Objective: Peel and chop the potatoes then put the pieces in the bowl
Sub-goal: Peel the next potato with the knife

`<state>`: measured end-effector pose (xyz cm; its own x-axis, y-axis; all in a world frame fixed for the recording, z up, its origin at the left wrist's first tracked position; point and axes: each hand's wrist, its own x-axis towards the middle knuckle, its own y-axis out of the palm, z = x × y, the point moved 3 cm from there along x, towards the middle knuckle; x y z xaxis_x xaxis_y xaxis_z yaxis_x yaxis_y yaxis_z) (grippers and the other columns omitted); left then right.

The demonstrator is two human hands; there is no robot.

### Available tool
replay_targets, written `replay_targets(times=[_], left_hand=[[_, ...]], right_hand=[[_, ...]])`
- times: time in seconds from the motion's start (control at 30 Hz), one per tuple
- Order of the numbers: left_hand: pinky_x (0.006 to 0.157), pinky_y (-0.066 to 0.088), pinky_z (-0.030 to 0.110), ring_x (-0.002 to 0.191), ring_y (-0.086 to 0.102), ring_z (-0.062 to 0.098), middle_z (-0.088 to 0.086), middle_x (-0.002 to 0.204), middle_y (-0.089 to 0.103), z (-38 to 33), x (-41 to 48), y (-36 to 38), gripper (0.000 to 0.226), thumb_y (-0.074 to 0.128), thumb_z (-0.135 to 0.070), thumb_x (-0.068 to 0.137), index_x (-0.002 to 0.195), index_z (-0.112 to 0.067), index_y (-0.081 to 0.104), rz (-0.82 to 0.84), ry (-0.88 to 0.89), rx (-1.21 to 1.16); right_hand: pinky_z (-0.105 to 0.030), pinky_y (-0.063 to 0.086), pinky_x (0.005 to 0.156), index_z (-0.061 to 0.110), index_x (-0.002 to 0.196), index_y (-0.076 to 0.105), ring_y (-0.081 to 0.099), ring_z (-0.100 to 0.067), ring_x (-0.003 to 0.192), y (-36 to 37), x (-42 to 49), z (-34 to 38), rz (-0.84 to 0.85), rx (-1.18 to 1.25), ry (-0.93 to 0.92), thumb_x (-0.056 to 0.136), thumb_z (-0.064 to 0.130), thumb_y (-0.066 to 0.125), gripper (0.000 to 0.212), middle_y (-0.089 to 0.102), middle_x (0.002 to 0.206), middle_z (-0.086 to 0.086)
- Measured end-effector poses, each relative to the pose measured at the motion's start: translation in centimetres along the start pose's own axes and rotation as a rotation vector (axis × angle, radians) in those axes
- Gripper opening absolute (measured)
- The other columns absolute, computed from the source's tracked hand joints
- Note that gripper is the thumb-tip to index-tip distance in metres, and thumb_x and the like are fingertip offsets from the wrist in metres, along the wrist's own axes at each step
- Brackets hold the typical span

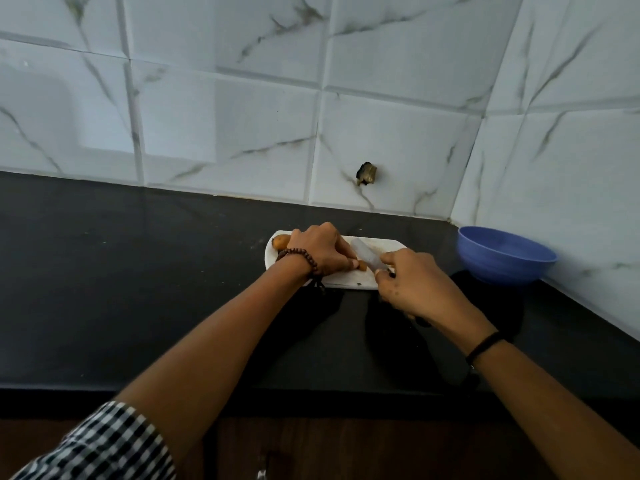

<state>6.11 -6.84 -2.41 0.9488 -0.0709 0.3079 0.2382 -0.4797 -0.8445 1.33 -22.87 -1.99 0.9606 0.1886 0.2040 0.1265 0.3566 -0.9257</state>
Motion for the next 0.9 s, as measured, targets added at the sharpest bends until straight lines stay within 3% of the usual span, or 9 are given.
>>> replay_targets(times=[0.3, 0.4, 0.47, 0.53, 0.57, 0.63, 0.8, 0.9], left_hand=[[0.106, 0.036, 0.044, 0.104, 0.059, 0.016, -0.009, 0.103, 0.071, -0.1, -0.2, 0.0, 0.021, 0.071, -0.050, 0.078, 0.090, -0.034, 0.076, -0.010, -0.005, -0.012], [0.104, 0.038, 0.043, 0.103, 0.060, 0.016, -0.007, 0.103, 0.071, -0.1, -0.2, 0.0, 0.022, 0.071, -0.048, 0.079, 0.092, -0.032, 0.077, -0.007, -0.008, -0.019], [0.101, 0.042, 0.042, 0.102, 0.061, 0.017, -0.005, 0.102, 0.071, -0.1, -0.2, 0.0, 0.022, 0.071, -0.047, 0.079, 0.093, -0.031, 0.077, -0.011, -0.003, -0.018], [0.098, 0.044, 0.041, 0.101, 0.062, 0.017, -0.004, 0.102, 0.071, -0.1, -0.3, 0.0, 0.021, 0.070, -0.045, 0.080, 0.094, -0.030, 0.076, -0.016, -0.003, -0.017], [0.097, 0.044, 0.040, 0.101, 0.062, 0.017, -0.003, 0.103, 0.071, -0.1, -0.4, 0.0, 0.021, 0.070, -0.045, 0.080, 0.094, -0.031, 0.076, -0.019, -0.003, -0.014], [0.100, 0.042, 0.041, 0.103, 0.061, 0.018, -0.004, 0.105, 0.071, -0.2, -0.5, -0.1, 0.021, 0.070, -0.046, 0.081, 0.094, -0.031, 0.076, -0.021, -0.004, -0.002], [0.106, 0.030, 0.041, 0.109, 0.058, 0.019, -0.001, 0.110, 0.069, -0.6, -0.6, -0.1, 0.024, 0.068, -0.046, 0.082, 0.097, -0.029, 0.075, -0.039, 0.000, 0.040], [0.105, 0.031, 0.041, 0.110, 0.058, 0.020, -0.001, 0.110, 0.070, -0.7, -0.7, 0.1, 0.022, 0.068, -0.045, 0.082, 0.096, -0.029, 0.076, -0.055, 0.017, 0.057]], right_hand=[[-0.038, 0.059, 0.065, 0.012, 0.116, 0.062, 0.066, -0.023, 0.075, -0.5, -0.3, 1.1, 0.019, -0.098, 0.005, 0.098, 0.030, 0.050, 0.028, 0.060, 0.098, -0.008], [-0.031, 0.047, 0.057, 0.012, 0.125, 0.059, 0.059, -0.023, 0.074, -0.6, -0.3, 1.9, 0.035, -0.136, -0.017, 0.099, 0.023, 0.050, 0.030, 0.054, 0.099, -0.010], [-0.032, 0.043, 0.063, 0.012, 0.127, 0.056, 0.056, -0.027, 0.078, -0.6, -0.3, 2.8, 0.034, -0.164, -0.040, 0.099, 0.018, 0.050, 0.030, 0.047, 0.096, -0.009], [-0.035, 0.044, 0.069, 0.011, 0.101, 0.056, 0.053, -0.029, 0.083, -0.4, 0.0, 3.3, 0.003, -0.166, -0.032, 0.096, 0.012, 0.050, 0.008, 0.043, 0.094, -0.008], [-0.036, 0.044, 0.069, 0.015, 0.084, 0.048, 0.052, -0.029, 0.082, -0.3, 0.1, 3.5, -0.009, -0.155, -0.029, 0.095, 0.009, 0.051, 0.012, 0.042, 0.092, -0.007], [-0.035, 0.044, 0.066, 0.020, 0.071, 0.033, 0.051, -0.027, 0.079, -0.2, 0.1, 3.7, -0.003, -0.156, -0.028, 0.093, 0.006, 0.051, 0.032, 0.044, 0.089, -0.007], [-0.036, 0.043, 0.070, 0.017, 0.091, 0.040, 0.048, -0.025, 0.079, -0.3, 0.1, 3.6, 0.021, -0.182, -0.026, 0.095, 0.009, 0.054, 0.016, 0.039, 0.095, -0.007], [-0.036, 0.042, 0.071, 0.015, 0.091, 0.040, 0.047, -0.025, 0.079, -0.5, -0.1, 3.8, 0.033, -0.167, -0.015, 0.093, 0.008, 0.055, 0.017, 0.038, 0.097, -0.007]])
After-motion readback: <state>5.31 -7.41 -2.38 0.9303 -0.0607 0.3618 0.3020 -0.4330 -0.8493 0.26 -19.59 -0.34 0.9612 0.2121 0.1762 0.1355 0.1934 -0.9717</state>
